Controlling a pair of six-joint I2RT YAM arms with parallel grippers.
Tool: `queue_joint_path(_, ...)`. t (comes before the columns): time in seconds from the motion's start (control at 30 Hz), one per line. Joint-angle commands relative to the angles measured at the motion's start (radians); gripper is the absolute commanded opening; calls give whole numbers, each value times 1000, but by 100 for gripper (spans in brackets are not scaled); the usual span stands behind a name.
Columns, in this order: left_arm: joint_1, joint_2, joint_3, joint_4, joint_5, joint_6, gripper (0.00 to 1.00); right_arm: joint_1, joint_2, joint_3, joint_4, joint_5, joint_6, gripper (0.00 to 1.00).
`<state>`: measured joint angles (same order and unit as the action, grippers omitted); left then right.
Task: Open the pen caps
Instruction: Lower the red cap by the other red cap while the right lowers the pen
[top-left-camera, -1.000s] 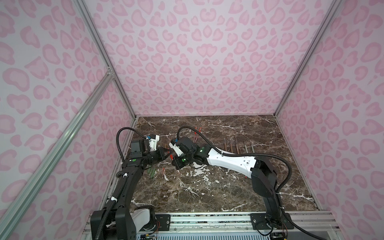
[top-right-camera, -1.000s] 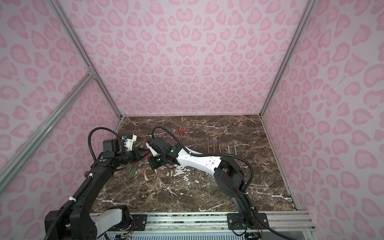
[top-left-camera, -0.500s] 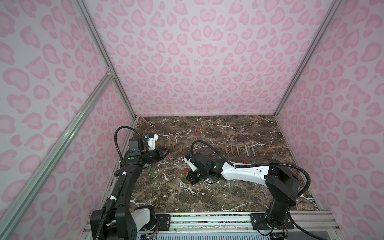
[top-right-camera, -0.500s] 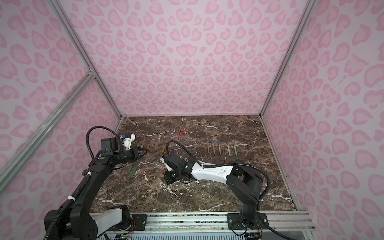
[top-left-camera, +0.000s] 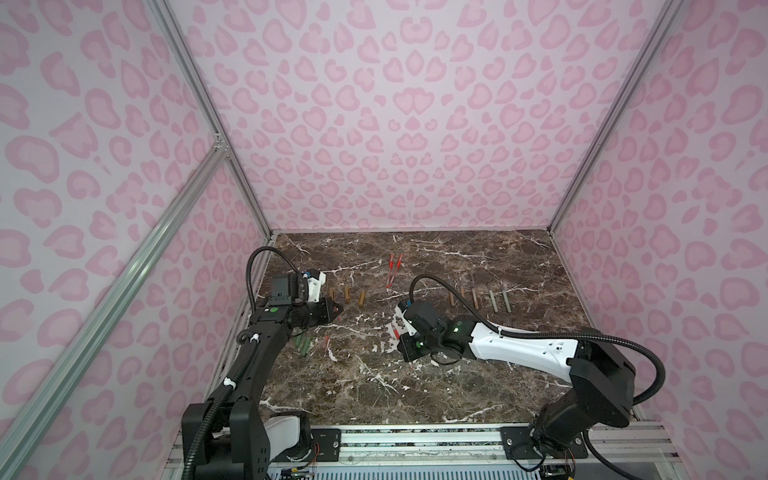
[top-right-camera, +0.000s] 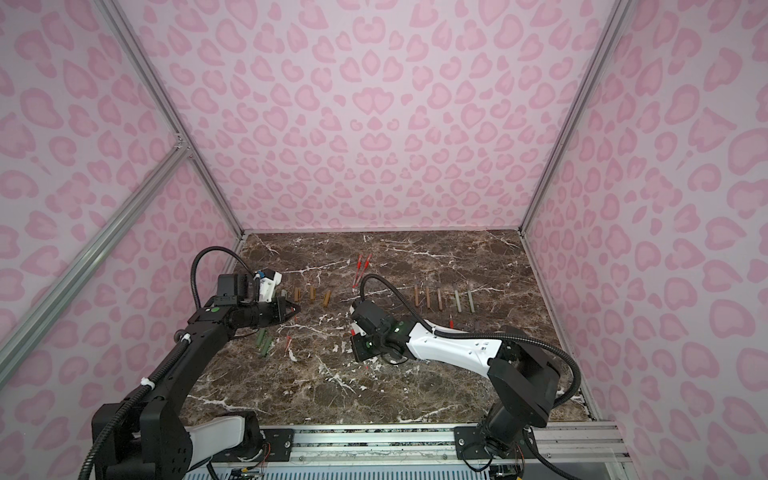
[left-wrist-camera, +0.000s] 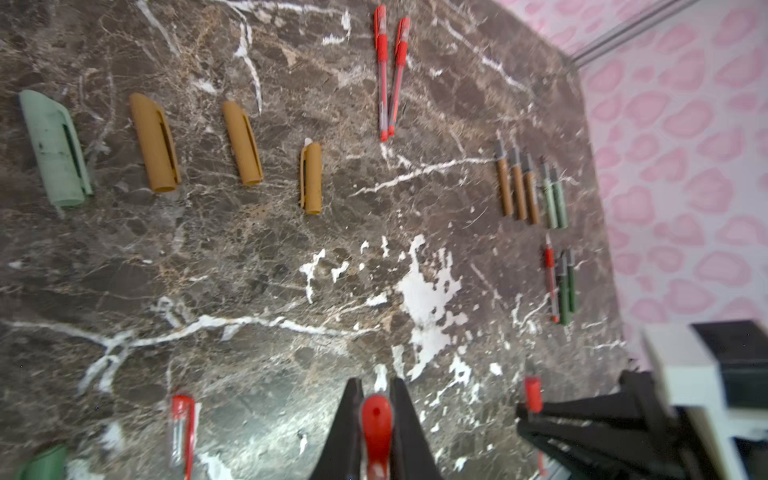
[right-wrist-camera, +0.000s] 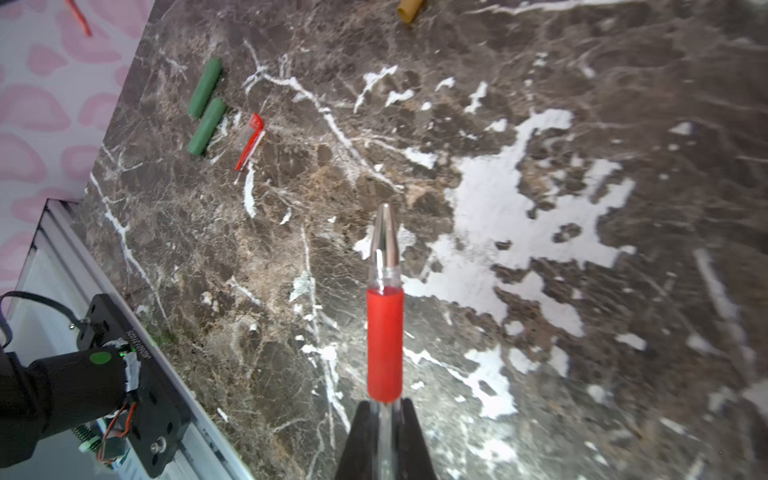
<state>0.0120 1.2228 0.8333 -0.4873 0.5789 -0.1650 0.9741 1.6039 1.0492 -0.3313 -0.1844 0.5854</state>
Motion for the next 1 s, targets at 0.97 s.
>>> queue_joint_path(0.97, -185, 502, 209, -379, -436, 148, 4, -413, -285, -281, -182, 184, 8, 0)
